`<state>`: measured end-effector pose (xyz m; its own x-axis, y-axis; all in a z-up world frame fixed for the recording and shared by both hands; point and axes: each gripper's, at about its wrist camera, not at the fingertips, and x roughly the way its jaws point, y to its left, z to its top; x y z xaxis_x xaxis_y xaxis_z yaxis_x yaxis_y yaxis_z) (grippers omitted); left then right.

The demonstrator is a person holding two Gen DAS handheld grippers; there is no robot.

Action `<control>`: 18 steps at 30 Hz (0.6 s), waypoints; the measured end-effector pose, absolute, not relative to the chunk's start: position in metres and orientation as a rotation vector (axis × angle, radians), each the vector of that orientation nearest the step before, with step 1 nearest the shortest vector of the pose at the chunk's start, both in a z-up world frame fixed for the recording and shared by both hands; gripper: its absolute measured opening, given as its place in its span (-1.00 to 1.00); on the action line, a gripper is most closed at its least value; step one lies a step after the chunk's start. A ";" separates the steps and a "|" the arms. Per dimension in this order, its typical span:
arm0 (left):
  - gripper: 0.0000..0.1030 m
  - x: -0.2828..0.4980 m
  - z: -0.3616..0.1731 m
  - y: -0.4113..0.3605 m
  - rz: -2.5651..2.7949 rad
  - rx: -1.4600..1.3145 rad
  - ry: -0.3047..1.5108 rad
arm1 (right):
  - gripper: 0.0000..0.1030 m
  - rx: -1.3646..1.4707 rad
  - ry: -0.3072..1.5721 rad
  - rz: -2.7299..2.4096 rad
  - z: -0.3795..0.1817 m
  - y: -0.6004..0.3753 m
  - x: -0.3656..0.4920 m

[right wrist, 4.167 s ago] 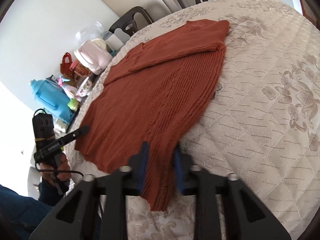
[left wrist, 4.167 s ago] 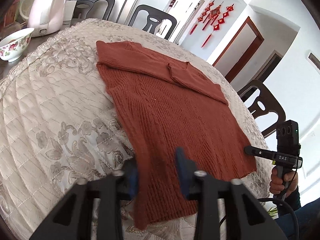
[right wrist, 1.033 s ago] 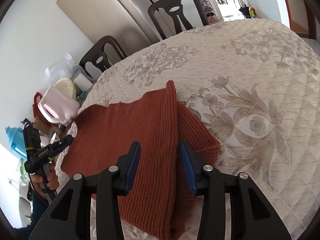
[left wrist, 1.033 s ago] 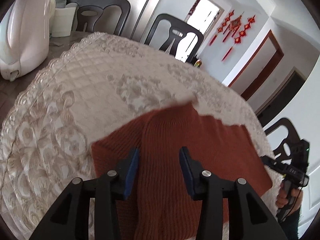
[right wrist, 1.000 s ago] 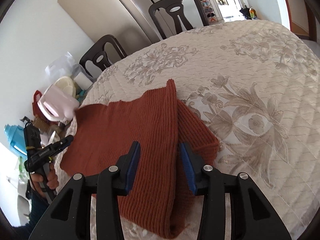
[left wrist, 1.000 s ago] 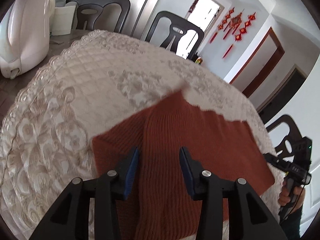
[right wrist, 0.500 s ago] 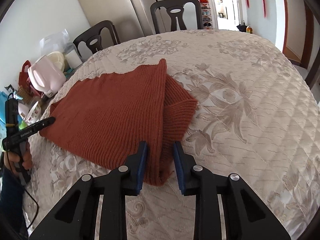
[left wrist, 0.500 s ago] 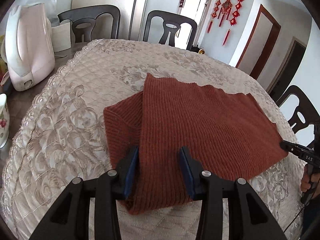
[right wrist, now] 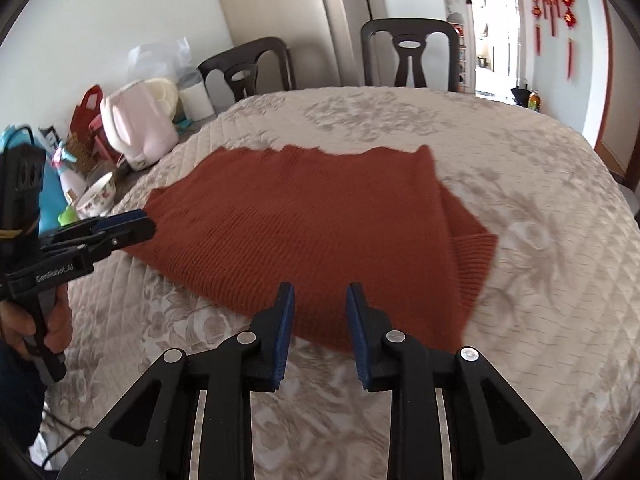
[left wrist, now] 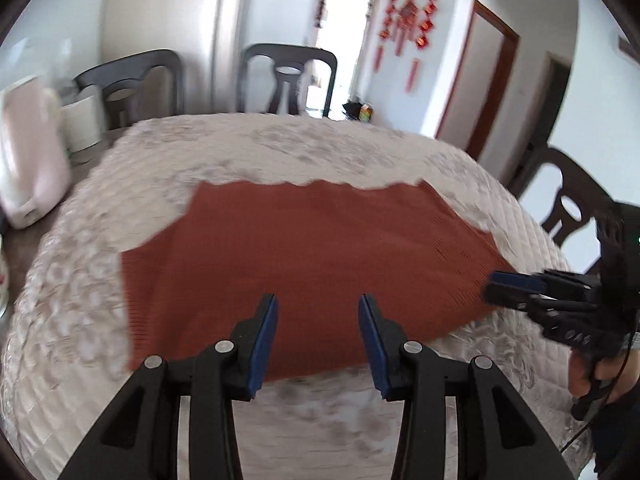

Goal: Fold small clothes

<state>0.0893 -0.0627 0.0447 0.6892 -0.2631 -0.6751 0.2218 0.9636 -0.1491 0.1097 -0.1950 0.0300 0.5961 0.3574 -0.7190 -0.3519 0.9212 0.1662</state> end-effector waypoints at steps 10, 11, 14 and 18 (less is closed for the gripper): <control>-0.13 0.092 0.021 -0.095 -0.305 0.015 0.819 | -0.47 -0.070 0.860 0.395 0.020 -0.184 0.106; -0.12 0.092 0.021 -0.094 -0.304 0.008 0.821 | -0.47 -0.079 0.860 0.393 0.020 -0.183 0.105; -0.12 0.093 0.022 -0.091 -0.309 -0.001 0.826 | -0.47 -0.074 0.863 0.395 0.022 -0.185 0.104; -0.12 0.092 0.029 -0.092 -0.317 -0.027 0.820 | -0.47 -0.058 0.839 0.385 0.030 -0.188 0.105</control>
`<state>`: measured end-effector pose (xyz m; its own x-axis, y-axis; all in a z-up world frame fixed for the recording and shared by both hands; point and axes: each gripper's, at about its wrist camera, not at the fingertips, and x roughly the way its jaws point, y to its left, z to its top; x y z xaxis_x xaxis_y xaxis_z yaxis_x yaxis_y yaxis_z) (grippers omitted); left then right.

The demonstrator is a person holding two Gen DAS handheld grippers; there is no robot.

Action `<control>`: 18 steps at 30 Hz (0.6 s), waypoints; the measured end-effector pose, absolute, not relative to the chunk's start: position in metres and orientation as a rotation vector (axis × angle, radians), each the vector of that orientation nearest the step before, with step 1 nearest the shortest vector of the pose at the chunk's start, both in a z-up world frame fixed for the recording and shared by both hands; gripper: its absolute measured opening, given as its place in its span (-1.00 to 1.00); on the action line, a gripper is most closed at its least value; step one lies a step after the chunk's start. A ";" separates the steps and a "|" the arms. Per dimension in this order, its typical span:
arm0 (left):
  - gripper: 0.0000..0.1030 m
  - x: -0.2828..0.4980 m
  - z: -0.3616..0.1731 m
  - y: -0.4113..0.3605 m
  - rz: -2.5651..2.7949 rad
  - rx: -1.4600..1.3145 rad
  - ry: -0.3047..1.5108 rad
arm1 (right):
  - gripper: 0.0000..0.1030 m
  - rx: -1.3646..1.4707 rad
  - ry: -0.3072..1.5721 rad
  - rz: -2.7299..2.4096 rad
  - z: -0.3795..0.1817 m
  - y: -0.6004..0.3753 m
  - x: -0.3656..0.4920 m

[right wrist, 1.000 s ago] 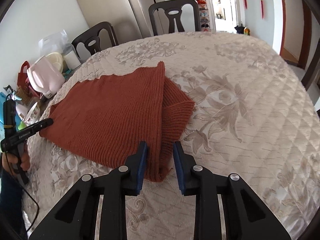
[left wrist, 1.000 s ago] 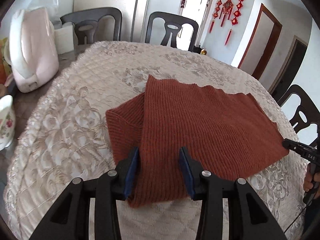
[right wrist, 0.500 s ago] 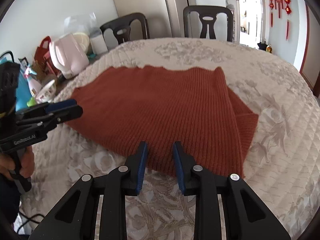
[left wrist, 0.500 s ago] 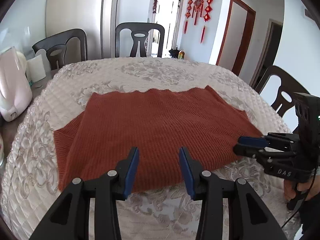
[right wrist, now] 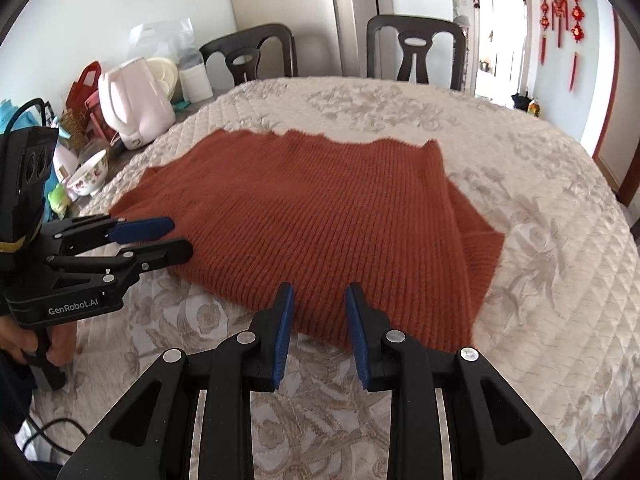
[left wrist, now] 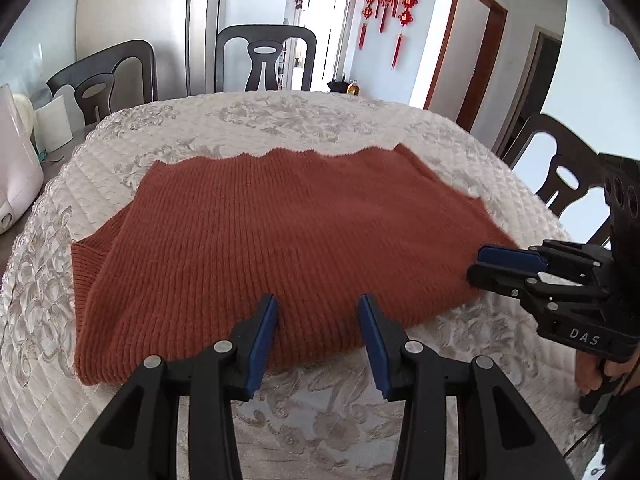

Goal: Fold small clothes

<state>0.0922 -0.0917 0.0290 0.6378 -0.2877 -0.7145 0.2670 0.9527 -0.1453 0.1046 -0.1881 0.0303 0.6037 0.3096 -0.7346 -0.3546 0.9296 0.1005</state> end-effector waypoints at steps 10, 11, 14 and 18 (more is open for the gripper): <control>-0.09 0.092 0.018 -0.106 -0.334 -0.007 0.825 | -0.47 -0.054 0.862 0.399 0.018 -0.185 0.103; -0.09 0.092 0.019 -0.106 -0.336 -0.007 0.825 | -0.47 -0.052 0.861 0.401 0.018 -0.186 0.102; -0.09 0.092 0.022 -0.104 -0.343 -0.005 0.833 | -0.47 -0.062 0.865 0.399 0.021 -0.185 0.101; -0.09 0.090 0.036 -0.083 -0.304 -0.022 0.788 | -0.47 -0.064 0.836 0.365 0.031 -0.194 0.100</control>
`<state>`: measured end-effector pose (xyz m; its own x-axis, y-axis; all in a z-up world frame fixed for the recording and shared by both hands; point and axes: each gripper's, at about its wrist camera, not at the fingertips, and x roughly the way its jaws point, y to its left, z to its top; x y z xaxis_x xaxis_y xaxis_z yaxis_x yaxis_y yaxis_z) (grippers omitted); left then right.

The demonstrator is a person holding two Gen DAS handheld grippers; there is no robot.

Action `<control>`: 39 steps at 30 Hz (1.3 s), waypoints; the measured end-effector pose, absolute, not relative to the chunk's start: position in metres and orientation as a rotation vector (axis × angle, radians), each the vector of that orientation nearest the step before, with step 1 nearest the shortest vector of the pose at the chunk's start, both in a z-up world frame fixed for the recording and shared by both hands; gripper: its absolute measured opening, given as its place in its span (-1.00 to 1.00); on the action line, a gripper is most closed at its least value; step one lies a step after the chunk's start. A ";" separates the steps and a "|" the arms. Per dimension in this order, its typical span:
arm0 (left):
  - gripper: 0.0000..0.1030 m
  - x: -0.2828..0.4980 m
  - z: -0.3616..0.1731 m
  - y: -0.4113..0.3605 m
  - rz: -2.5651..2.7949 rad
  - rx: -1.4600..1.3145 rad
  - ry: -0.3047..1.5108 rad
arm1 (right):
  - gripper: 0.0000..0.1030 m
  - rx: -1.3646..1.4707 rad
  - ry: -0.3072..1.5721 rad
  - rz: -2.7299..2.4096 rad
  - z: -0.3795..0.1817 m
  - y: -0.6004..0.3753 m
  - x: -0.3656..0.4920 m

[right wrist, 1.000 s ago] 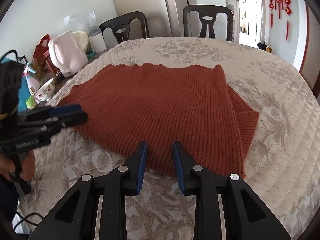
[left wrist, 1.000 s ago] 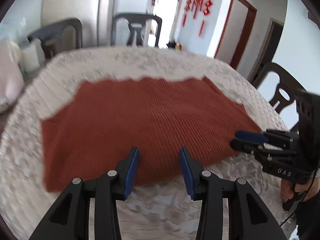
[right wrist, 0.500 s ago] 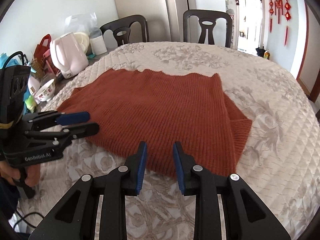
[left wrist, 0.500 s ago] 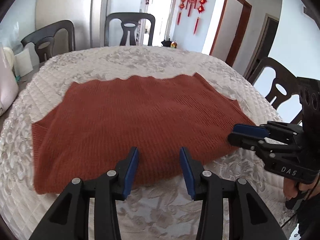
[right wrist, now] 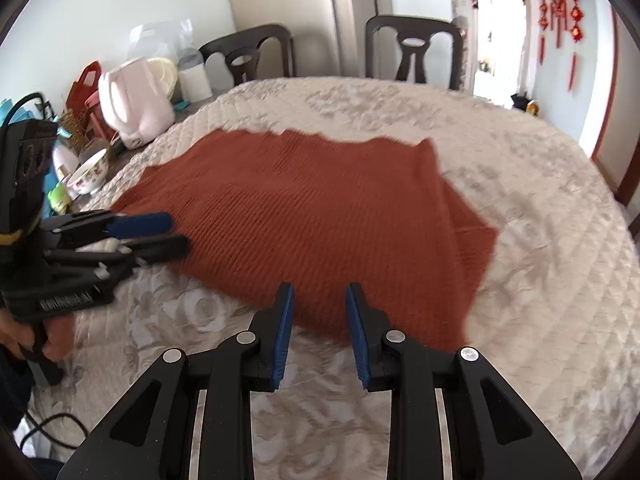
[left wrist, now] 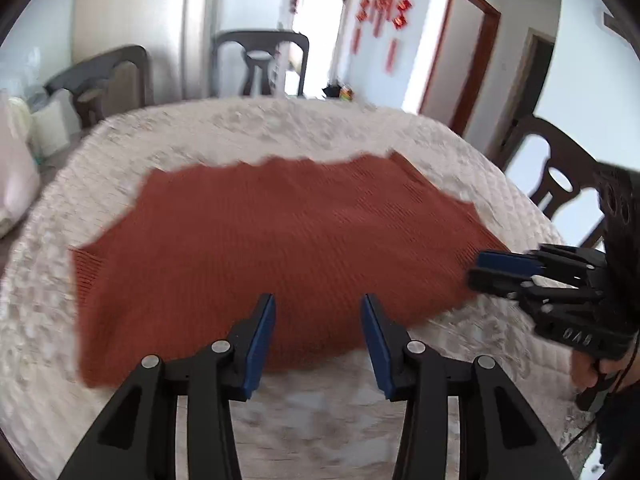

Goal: Fold small clothes

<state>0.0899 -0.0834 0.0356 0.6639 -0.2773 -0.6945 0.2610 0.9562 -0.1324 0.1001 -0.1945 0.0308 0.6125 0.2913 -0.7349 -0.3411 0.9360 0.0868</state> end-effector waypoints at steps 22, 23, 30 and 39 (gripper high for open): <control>-0.09 0.088 0.018 0.014 -0.054 -0.163 0.811 | -0.48 0.028 0.859 0.233 0.021 -0.247 0.104; -0.09 0.087 0.014 0.016 -0.049 -0.168 0.817 | -0.48 0.035 0.860 0.236 0.017 -0.248 0.104; -0.09 0.087 0.013 0.020 -0.045 -0.197 0.821 | -0.52 0.080 0.857 0.253 0.016 -0.255 0.103; -0.09 0.077 0.023 0.034 -0.025 -0.266 0.776 | -0.52 0.108 0.837 0.259 0.024 -0.262 0.100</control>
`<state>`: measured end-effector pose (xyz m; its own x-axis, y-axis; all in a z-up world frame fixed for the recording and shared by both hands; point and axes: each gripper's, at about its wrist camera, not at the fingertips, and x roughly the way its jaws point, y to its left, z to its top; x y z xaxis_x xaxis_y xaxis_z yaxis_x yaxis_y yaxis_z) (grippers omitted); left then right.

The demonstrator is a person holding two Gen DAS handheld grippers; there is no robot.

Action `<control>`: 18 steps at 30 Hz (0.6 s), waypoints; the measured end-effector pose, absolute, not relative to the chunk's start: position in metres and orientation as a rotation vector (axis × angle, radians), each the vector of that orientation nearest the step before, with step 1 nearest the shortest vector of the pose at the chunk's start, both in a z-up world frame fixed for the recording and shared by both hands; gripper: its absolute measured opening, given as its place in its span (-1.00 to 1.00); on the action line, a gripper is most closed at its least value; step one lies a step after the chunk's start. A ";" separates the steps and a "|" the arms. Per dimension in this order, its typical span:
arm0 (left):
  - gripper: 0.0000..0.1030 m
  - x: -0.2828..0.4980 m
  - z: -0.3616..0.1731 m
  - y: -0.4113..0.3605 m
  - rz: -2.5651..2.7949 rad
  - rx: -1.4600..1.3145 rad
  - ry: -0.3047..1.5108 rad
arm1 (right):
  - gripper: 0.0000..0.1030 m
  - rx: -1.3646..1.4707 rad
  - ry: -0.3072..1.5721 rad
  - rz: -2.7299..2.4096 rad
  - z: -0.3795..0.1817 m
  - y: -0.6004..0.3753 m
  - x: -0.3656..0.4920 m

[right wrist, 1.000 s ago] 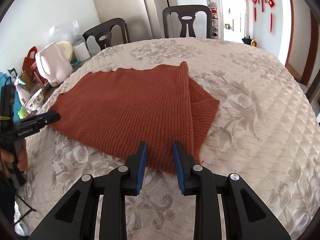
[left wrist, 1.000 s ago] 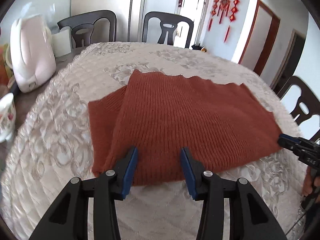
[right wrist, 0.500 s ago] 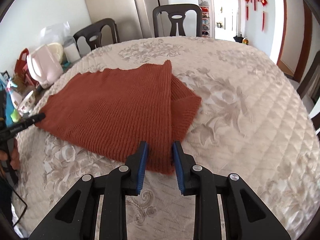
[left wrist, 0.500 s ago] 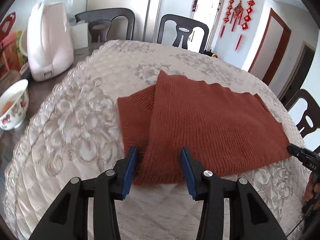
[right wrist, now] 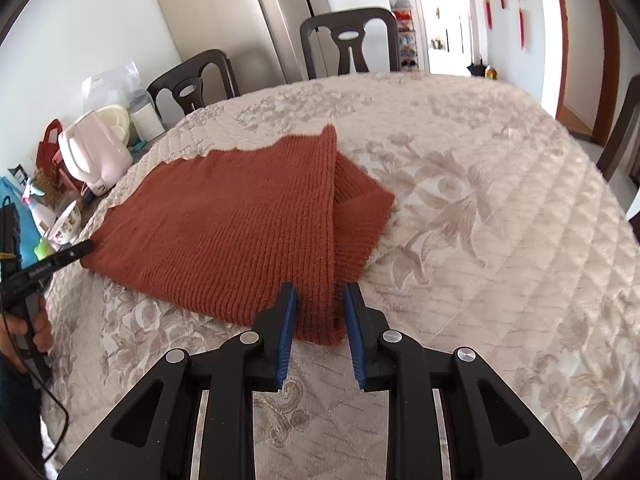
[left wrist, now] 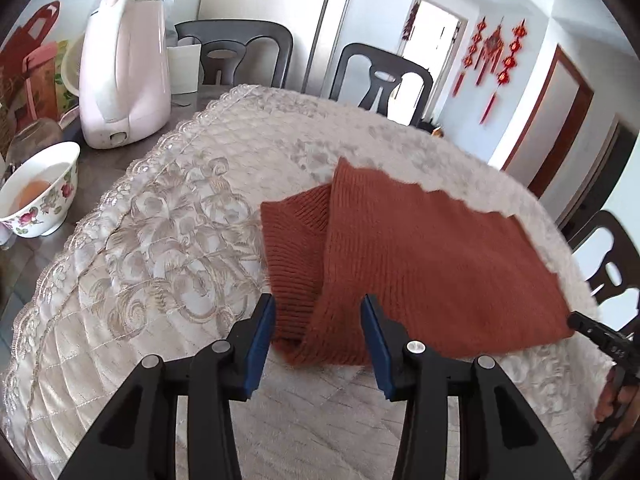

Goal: Fold small clothes

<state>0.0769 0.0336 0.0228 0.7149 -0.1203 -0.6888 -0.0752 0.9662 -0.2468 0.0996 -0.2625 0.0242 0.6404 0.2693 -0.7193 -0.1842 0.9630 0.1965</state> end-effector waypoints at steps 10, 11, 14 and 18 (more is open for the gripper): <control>-0.09 0.095 0.009 0.045 -0.031 -0.318 0.833 | -0.11 0.119 0.882 0.208 0.015 -0.268 0.117; -0.09 0.095 0.007 0.047 -0.040 -0.331 0.833 | -0.11 0.138 0.882 0.214 0.014 -0.271 0.117; -0.09 0.096 0.008 0.050 -0.050 -0.350 0.835 | -0.11 0.166 0.885 0.227 0.013 -0.275 0.118; -0.09 0.101 0.009 0.051 -0.060 -0.352 0.839 | -0.11 0.179 0.885 0.236 0.015 -0.276 0.122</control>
<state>0.1015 0.0515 0.0090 0.6700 -0.1901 -0.7176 -0.0854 0.9405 -0.3290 0.1216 -0.2758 0.0146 0.6100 0.2771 -0.7424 -0.1296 0.9591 0.2515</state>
